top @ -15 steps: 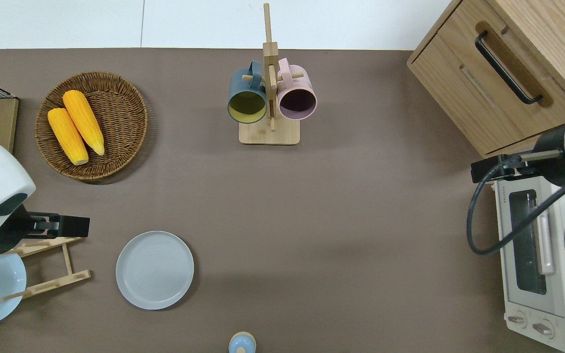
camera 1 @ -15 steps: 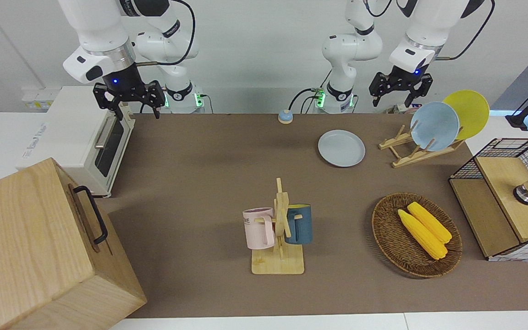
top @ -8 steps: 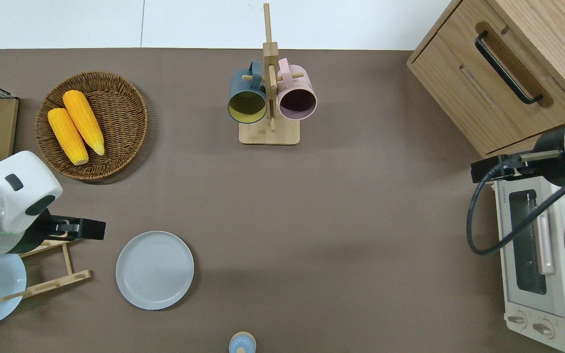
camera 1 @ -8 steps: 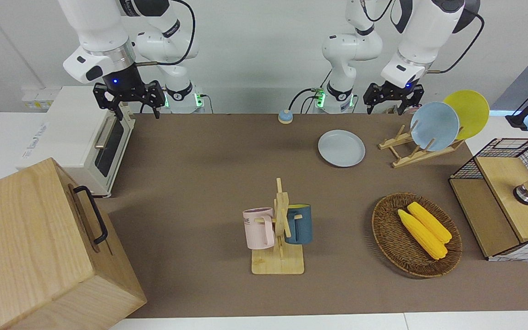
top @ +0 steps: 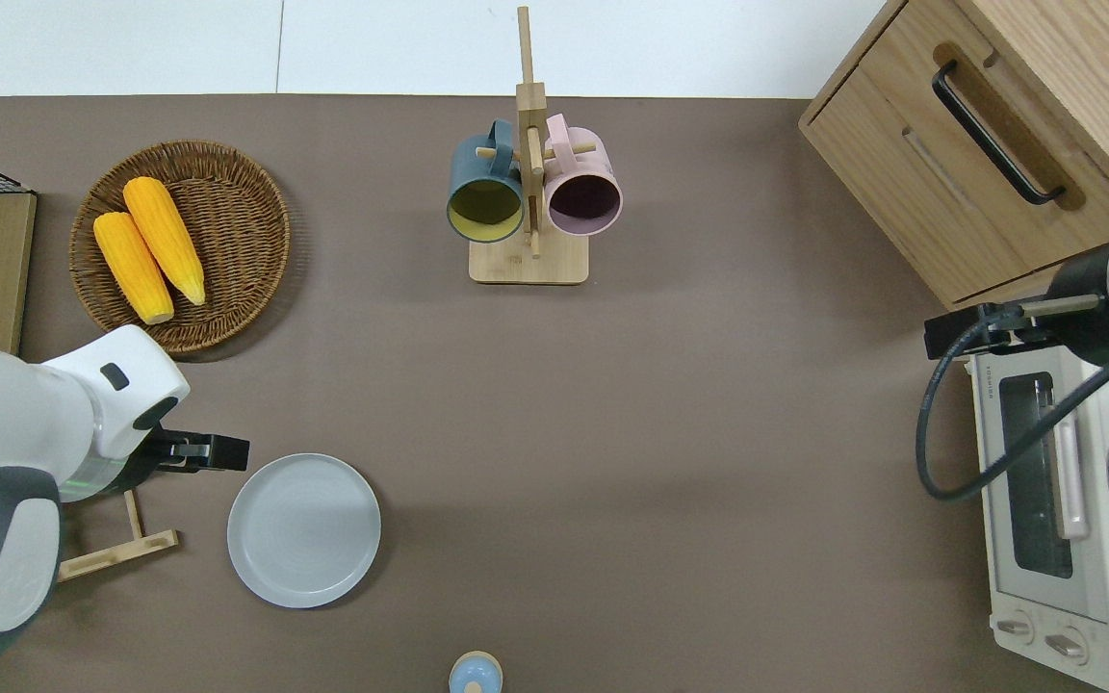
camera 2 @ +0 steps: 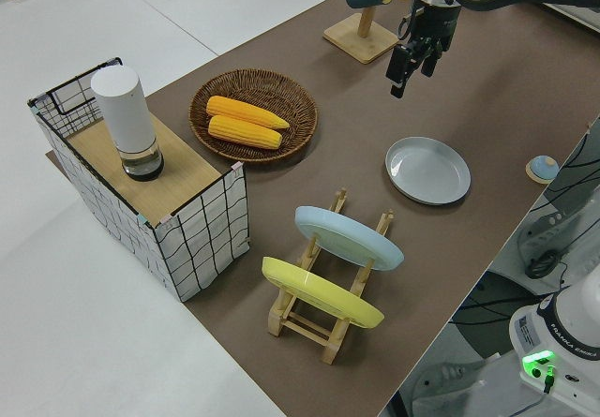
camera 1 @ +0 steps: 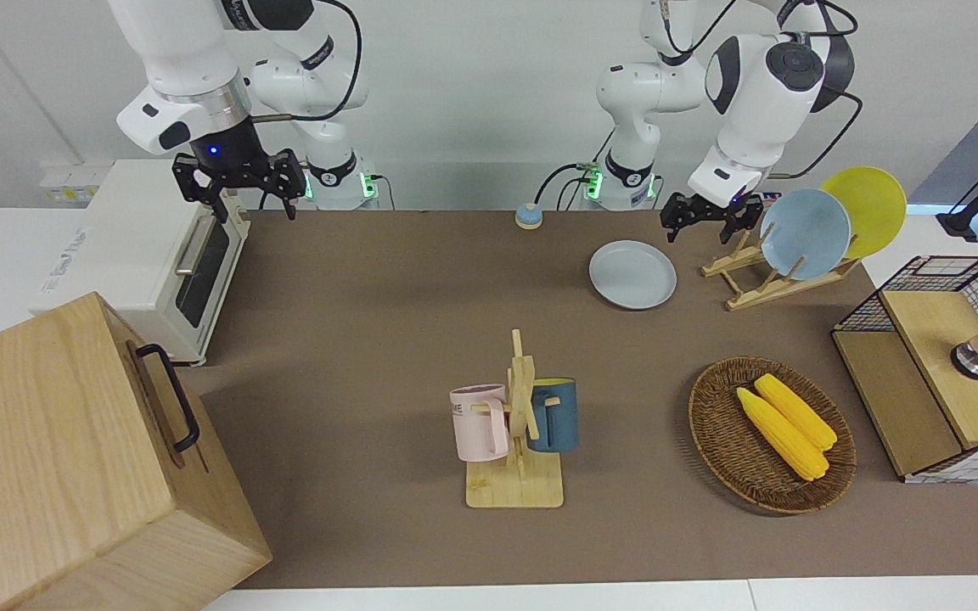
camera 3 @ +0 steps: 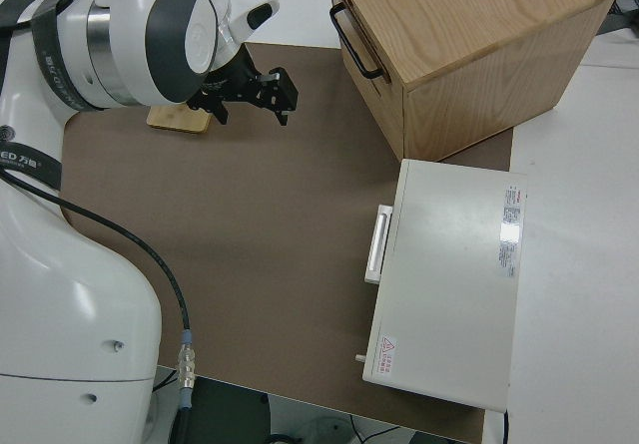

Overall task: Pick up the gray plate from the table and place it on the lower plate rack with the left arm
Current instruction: 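Move the left gripper over the gray plate's rim and lower it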

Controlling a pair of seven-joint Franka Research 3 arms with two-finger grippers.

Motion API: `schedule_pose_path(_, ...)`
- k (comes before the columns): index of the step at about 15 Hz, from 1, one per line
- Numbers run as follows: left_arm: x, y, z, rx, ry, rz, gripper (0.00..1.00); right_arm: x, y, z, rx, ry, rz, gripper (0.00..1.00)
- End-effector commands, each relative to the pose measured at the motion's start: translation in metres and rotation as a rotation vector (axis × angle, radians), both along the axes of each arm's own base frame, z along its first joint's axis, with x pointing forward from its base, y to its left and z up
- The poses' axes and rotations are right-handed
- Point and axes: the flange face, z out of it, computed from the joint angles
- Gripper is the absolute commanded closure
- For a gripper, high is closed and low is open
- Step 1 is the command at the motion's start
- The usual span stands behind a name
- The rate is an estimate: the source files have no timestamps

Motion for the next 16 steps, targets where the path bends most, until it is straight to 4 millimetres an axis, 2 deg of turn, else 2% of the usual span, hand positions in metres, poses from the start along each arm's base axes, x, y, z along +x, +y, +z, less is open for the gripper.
schedule_pose_path(1, -0.012, 0.001, -0.038, 0.029, -0.012, -0.022, 0.00, 0.001, -0.002, 0.003, -0.001, 0.004, -0.015, 0.017)
schedule_pose_path(4, -0.018, 0.003, -0.067, 0.049, -0.025, -0.074, 0.00, 0.001, -0.002, 0.003, -0.001, 0.004, -0.017, 0.017)
schedule_pose_path(10, -0.025, -0.001, -0.112, 0.079, -0.030, -0.124, 0.00, 0.001, -0.002, 0.003, -0.002, 0.005, -0.015, 0.017)
schedule_pose_path(16, -0.020, -0.004, -0.161, 0.075, -0.004, -0.153, 0.00, 0.001, -0.002, 0.003, -0.002, 0.005, -0.015, 0.017)
